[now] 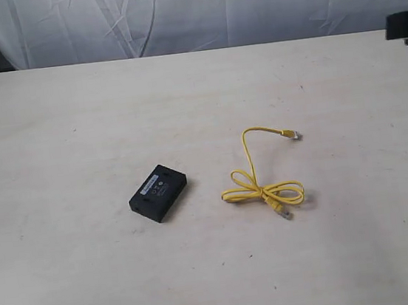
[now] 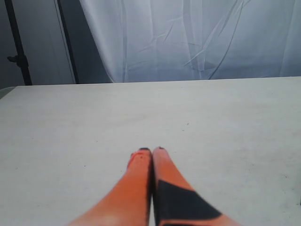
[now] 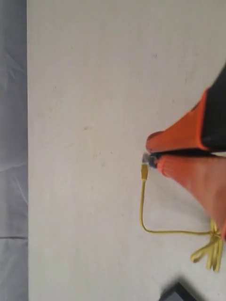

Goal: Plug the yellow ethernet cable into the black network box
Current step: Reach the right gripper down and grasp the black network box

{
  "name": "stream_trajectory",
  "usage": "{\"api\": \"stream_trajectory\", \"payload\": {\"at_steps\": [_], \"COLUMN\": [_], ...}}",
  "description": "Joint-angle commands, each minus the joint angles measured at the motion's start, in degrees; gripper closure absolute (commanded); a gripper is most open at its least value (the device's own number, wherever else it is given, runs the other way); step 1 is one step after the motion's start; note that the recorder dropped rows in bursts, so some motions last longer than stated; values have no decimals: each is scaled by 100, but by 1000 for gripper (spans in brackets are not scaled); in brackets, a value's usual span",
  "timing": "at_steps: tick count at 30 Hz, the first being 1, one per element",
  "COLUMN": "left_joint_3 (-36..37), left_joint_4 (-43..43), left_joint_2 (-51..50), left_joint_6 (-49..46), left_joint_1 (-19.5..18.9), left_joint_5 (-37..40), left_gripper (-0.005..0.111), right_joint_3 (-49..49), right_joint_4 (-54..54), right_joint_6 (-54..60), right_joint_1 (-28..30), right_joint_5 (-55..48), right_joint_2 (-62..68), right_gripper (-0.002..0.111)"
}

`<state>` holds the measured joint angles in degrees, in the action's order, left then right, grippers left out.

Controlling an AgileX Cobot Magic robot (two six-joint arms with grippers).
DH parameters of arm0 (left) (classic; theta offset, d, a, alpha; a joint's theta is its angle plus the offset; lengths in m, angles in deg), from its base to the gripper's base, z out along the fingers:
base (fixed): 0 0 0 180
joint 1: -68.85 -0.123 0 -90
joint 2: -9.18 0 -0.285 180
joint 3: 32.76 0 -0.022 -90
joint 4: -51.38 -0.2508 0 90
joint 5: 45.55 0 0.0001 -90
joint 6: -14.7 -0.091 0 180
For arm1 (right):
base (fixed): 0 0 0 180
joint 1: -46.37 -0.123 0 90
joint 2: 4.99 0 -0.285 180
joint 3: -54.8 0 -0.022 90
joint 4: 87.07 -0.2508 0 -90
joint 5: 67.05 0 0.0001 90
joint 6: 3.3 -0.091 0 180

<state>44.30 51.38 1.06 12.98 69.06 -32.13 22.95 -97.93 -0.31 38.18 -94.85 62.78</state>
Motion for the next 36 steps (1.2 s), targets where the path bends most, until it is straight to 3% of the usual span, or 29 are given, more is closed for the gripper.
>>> {"api": "stream_trajectory", "payload": {"at_steps": [1,10,17,27,36], "left_joint_3": [16,16,16,16,16], "left_joint_4": [34,34,34,34,34], "left_joint_2": [34,34,34,34,34], "left_joint_6": [18,18,18,18,18], "left_joint_1": [-10,-10,-10,-10,-10], "left_joint_5": [-18,-18,-18,-18,-18], "left_gripper": [107,107,107,107,107], "right_joint_3": [365,1601,3229,4205,4473], "right_joint_4": [-38,-197,-2182,-2199,-2188], "right_joint_6": [154,587,2723,2833,2833], "right_joint_1": [-651,-2054,-2431,-3464,-3824], "right_joint_5": [-109,-507,-2060,-2340,-2273], "right_joint_2": [638,2677,4498,5666,6265], "right_gripper": [108,108,108,108,108]}}
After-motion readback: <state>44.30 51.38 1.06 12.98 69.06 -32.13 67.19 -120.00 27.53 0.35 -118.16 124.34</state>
